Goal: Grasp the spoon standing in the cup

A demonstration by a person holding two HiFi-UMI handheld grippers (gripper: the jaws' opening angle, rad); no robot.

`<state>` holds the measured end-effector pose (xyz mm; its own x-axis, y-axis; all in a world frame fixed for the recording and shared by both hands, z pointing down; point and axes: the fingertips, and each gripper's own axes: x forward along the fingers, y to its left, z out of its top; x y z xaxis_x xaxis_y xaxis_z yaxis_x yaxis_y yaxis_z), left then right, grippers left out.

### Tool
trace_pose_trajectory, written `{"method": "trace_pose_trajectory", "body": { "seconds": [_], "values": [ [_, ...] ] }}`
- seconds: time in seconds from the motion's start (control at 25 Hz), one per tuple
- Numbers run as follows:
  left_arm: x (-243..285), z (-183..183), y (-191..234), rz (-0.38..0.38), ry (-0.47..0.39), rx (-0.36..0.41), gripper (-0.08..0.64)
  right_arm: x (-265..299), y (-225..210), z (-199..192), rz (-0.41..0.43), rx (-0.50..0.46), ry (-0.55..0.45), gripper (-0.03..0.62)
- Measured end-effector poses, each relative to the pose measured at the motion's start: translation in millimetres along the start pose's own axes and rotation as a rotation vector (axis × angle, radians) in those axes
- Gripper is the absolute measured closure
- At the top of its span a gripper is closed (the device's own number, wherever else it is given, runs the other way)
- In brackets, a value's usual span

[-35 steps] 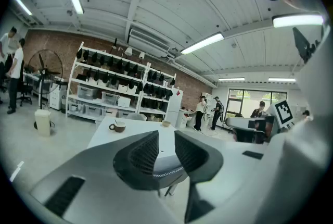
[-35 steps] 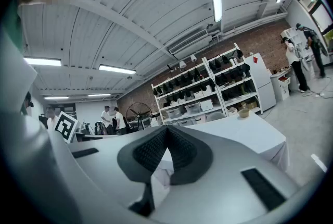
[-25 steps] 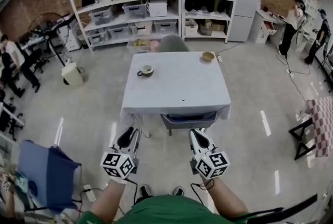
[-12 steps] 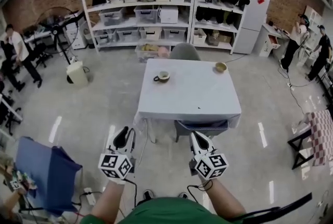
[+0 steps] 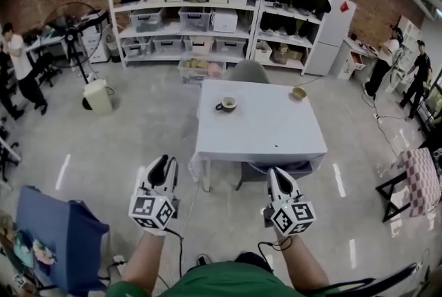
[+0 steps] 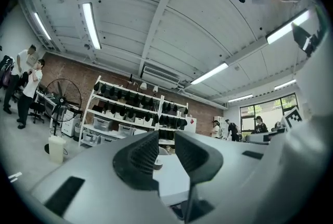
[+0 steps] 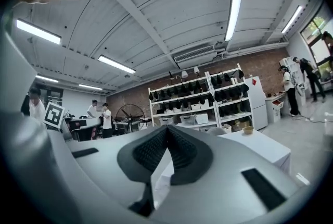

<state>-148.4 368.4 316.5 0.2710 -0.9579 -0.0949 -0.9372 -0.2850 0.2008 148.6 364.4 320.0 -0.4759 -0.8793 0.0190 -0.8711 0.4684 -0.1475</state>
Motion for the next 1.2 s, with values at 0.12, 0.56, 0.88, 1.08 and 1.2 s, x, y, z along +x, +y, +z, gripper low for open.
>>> {"method": "trace_pose_trajectory", "body": {
  "seconds": [0.12, 0.56, 0.88, 1.08, 1.2],
  "values": [
    [8, 8, 23, 0.014, -0.002, -0.035, 0.454, 16, 7, 5, -0.009, -0.012, 0.023, 0.57],
    [77, -22, 83, 0.116, 0.038, 0.005, 0.454, 150, -24, -38, 0.08, 0.083, 0.039, 0.571],
    [157, -36, 112, 0.218, 0.049, 0.045, 0.454, 262, -69, -56, 0.192, 0.16, 0.035, 0.571],
    [215, -26, 111, 0.257, 0.07, 0.075, 0.454, 317, -109, -40, 0.223, 0.203, 0.037, 0.569],
    [236, -33, 117, 0.27, 0.077, 0.08, 0.454, 336, -125, -49, 0.225, 0.227, 0.05, 0.569]
  ]
}}
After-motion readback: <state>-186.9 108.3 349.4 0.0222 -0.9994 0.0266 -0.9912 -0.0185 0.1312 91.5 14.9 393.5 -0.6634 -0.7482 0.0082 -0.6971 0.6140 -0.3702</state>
